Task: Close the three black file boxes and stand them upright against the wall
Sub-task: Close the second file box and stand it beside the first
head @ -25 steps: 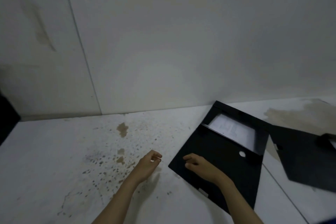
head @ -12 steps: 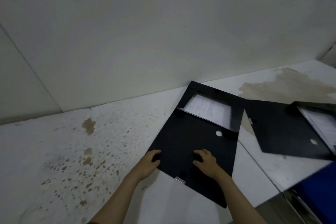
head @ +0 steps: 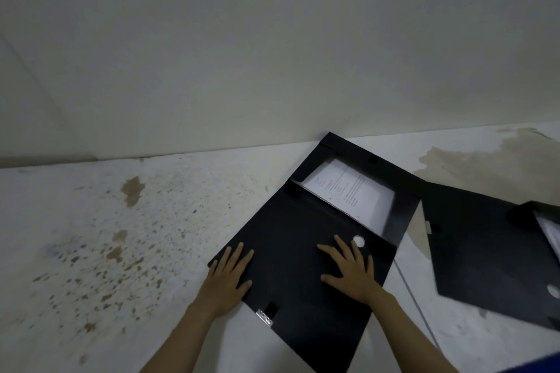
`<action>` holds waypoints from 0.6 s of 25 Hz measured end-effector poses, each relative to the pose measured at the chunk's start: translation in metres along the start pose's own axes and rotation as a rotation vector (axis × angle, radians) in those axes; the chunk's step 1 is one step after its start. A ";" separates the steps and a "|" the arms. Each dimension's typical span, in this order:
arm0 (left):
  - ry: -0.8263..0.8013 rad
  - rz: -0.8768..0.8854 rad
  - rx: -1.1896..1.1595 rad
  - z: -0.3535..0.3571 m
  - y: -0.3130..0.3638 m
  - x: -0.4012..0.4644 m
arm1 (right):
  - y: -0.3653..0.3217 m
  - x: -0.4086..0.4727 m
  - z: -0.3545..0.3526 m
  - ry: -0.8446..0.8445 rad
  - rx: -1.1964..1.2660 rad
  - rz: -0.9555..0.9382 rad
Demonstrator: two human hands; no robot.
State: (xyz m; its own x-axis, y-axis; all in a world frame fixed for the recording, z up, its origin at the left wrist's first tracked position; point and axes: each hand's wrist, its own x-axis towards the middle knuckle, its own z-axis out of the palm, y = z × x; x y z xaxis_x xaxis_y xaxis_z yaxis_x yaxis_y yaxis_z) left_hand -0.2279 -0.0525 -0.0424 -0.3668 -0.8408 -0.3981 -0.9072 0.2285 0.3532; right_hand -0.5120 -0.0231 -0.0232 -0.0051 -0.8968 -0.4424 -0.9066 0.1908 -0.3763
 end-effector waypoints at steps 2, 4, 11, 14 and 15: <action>0.158 0.010 0.000 0.017 -0.003 0.001 | 0.010 0.006 -0.008 -0.032 -0.049 -0.043; 0.177 -0.020 0.049 0.026 -0.004 -0.002 | 0.022 0.006 -0.016 -0.052 -0.098 -0.104; 0.264 -0.109 -0.010 0.034 0.005 -0.005 | 0.054 -0.011 -0.027 -0.152 -0.206 -0.300; 0.338 -0.109 -0.108 0.039 0.009 -0.007 | 0.053 -0.012 -0.025 -0.170 -0.230 -0.313; 0.338 -0.118 -0.110 0.039 0.011 -0.009 | 0.052 -0.012 -0.025 -0.186 -0.241 -0.314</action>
State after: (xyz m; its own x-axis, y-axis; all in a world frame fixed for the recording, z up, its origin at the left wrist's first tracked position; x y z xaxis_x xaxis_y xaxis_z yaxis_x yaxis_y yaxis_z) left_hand -0.2424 -0.0233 -0.0678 -0.1550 -0.9771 -0.1459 -0.9048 0.0811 0.4180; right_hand -0.5698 -0.0128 -0.0170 0.3428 -0.8052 -0.4840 -0.9247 -0.1983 -0.3250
